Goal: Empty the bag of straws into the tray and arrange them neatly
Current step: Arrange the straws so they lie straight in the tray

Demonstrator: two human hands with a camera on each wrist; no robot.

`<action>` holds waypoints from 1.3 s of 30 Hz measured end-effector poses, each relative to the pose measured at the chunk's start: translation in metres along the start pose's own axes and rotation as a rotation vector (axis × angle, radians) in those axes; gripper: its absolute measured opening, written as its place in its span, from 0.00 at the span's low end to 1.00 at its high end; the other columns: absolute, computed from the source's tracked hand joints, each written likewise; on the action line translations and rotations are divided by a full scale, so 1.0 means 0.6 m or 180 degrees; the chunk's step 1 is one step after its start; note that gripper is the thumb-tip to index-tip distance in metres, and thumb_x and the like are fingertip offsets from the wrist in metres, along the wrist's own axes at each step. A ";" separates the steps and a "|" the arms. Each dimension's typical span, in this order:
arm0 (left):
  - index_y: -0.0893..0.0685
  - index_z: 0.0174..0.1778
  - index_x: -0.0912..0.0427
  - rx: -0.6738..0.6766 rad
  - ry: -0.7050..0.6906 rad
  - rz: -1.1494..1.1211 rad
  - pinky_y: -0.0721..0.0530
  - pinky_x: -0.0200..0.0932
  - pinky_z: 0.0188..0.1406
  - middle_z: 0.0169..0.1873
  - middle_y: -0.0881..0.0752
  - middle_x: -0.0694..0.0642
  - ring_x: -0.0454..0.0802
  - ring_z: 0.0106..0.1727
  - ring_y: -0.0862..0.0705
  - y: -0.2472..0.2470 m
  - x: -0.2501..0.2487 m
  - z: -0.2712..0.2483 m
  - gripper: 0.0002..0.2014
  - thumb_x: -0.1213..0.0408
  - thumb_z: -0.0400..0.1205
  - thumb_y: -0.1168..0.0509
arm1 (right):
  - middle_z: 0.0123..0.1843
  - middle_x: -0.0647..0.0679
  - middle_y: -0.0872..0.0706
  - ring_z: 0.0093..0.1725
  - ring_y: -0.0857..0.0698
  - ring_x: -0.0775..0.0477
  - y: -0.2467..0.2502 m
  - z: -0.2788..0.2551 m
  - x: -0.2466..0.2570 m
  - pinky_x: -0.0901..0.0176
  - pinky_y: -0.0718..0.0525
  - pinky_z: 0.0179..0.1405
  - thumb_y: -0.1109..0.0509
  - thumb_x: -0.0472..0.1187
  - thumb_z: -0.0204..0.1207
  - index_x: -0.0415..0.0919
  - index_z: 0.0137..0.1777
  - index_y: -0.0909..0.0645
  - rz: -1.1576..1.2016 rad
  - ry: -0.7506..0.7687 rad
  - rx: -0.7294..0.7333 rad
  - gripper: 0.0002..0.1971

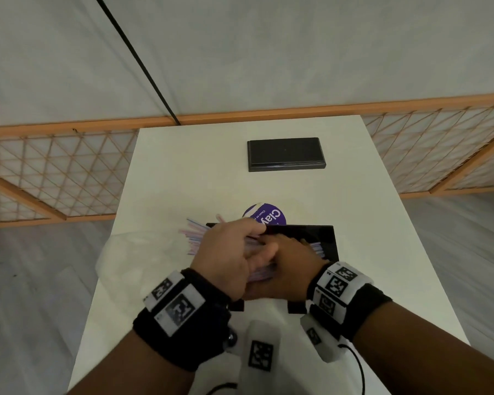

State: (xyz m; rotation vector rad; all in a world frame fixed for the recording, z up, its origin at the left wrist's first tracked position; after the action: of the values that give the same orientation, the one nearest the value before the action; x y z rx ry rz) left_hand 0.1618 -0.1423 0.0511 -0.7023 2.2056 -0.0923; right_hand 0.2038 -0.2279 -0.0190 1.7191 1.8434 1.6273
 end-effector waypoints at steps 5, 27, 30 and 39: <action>0.18 0.43 0.69 -0.0363 0.0258 -0.0491 0.06 0.55 0.44 0.51 0.16 0.68 0.67 0.49 0.13 -0.003 0.011 0.031 0.01 0.74 0.79 0.32 | 0.75 0.55 0.25 0.75 0.26 0.42 0.011 -0.028 -0.004 0.32 0.33 0.78 0.27 0.77 0.56 0.62 0.78 0.38 -0.0207 0.0074 0.0104 0.50; 0.10 0.31 0.60 -0.0799 -0.0799 0.2072 0.09 0.55 0.54 0.36 0.08 0.59 0.59 0.43 0.07 0.007 -0.050 0.062 0.05 0.72 0.68 0.30 | 0.69 0.52 0.36 0.68 0.33 0.42 0.032 -0.053 0.002 0.38 0.31 0.74 0.38 0.80 0.56 0.63 0.78 0.39 -0.0347 0.0213 -0.0494 0.48; 0.09 0.37 0.50 -0.0851 -0.1296 0.3057 0.09 0.46 0.51 0.39 0.08 0.48 0.48 0.44 0.08 0.011 -0.090 0.031 0.07 0.68 0.74 0.27 | 0.73 0.52 0.37 0.72 0.35 0.42 0.034 -0.054 0.026 0.37 0.31 0.74 0.36 0.80 0.58 0.60 0.78 0.38 -0.0555 0.0226 -0.0634 0.49; 0.14 0.35 0.55 -0.0763 -0.1532 0.2636 0.07 0.58 0.35 0.27 0.12 0.55 0.55 0.29 0.07 0.068 -0.141 -0.025 0.06 0.70 0.75 0.27 | 0.84 0.58 0.38 0.77 0.37 0.45 0.044 -0.056 0.073 0.40 0.35 0.72 0.29 0.72 0.60 0.57 0.80 0.36 -0.0675 0.0706 -0.0739 0.47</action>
State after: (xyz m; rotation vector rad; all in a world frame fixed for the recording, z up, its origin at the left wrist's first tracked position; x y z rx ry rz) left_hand 0.1765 -0.0669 0.1070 0.1131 1.8805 0.6944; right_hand 0.1819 -0.2200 0.0376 1.2489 1.7694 1.9157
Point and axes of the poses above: each hand's wrist, its own z-axis towards the middle knuckle, its own y-axis out of the back of the hand, x = y × z, the point moved 9 cm from there along z, towards the middle knuckle
